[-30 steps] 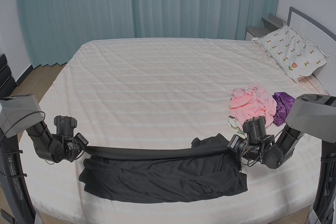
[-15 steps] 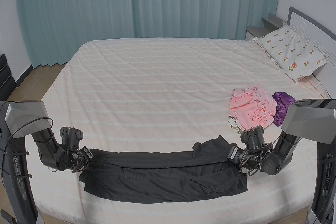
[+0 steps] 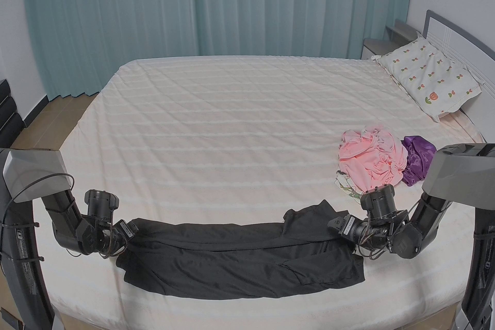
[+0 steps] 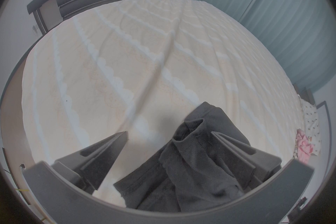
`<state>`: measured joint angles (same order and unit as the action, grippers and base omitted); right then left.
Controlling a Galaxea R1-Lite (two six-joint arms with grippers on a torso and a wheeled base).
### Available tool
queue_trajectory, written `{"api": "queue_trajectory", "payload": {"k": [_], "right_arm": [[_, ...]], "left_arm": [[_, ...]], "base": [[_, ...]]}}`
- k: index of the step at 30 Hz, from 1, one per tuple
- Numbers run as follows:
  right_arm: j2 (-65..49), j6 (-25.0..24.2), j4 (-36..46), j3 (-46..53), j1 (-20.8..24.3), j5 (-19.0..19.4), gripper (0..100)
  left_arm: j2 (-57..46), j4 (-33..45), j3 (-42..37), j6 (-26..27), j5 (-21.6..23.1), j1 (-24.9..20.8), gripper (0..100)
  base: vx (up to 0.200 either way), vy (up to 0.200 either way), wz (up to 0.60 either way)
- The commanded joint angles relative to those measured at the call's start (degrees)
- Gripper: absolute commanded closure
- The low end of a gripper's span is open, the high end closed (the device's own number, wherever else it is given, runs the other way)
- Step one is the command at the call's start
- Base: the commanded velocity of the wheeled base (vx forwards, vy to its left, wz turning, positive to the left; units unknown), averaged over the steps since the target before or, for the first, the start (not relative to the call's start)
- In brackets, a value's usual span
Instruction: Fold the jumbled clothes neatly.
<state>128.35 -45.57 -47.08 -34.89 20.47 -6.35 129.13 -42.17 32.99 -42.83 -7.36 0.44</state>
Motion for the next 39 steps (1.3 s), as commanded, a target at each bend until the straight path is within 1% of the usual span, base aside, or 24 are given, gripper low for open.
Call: {"api": "queue_trajectory", "payload": {"k": [1,3,5,6,7,12,21,24,27,29,30,33,36,37,39], "right_arm": [[-6.89,-0.13,-0.56,6.94,-0.78,3.01,0],[-7.77,-0.22,-1.17,8.79,-0.78,3.36,0],[-7.77,-0.22,-1.17,8.79,-0.78,3.36,0],[-7.77,0.04,-2.75,10.63,-0.69,3.45,0],[-7.59,-0.05,-3.98,11.42,-0.6,3.63,0],[-6.8,-0.05,-5.3,12.83,-0.52,4.42,0],[-6.45,-0.22,-5.3,13.44,-0.43,4.68,0],[-6.27,-0.22,-5.3,13.44,-0.34,4.68,0],[-5.75,-0.22,-5.57,13.36,-0.25,4.59,0],[-5.66,-0.22,-5.83,13.36,-0.25,4.59,0],[-5.66,-0.22,-6.36,13.36,-0.25,4.59,0],[-5.66,-0.22,-6.88,13.44,-0.17,4.59,0],[-5.66,-0.22,-6.97,13.44,-0.08,4.59,0],[-5.66,-0.22,-6.97,13.44,-0.08,4.59,0],[-5.57,-0.22,-6.97,13.44,-0.08,4.59,0]], "left_arm": [[-9.52,-0.2,-7.32,-0.15,6.84,2.29,0],[-12.77,-0.2,-10.22,0.02,10.79,2.64,0],[-12.77,-0.2,-10.22,0.02,10.79,2.64,0],[-16.11,-0.2,-13.39,0.2,15.36,2.9,0],[-17.25,-0.2,-14.88,0.37,17.12,2.9,0],[-16.72,-0.2,-15.76,0.37,17.65,2.81,0],[-12.94,-0.2,-16.11,0.55,17.29,2.37,0],[-12.33,-0.2,-16.55,0.55,17.03,0.97,0],[-11.54,-0.28,-16.46,0.55,15.98,-0.26,0],[-11.1,-0.28,-16.29,0.46,15.1,-0.7,0],[-9.96,-0.64,-15.67,0.46,13.08,-2.28,0],[-7.41,-3.27,-14.35,-0.24,10.18,-4.66,0],[-3.72,-8.37,-12.86,-3.14,5.34,-7.47,0],[-3.01,-9.16,-12.6,-3.84,4.73,-8.0,0],[0.5,-11.89,-11.02,-5.07,1.74,-9.49,0]], "base": [[0.0,0.0,0.0],[0.0,0.0,0.0],[0.0,0.0,0.0],[0.0,0.0,0.0],[0.0,0.0,0.0],[0.0,0.0,0.0],[-0.2,0.0,0.0],[-0.2,0.0,0.0],[-0.2,0.0,0.0],[0.0,0.0,0.0],[0.0,0.0,0.0],[0.0,0.0,0.0],[0.0,0.0,0.0],[0.0,0.0,0.0],[0.0,0.0,0.0]]}}
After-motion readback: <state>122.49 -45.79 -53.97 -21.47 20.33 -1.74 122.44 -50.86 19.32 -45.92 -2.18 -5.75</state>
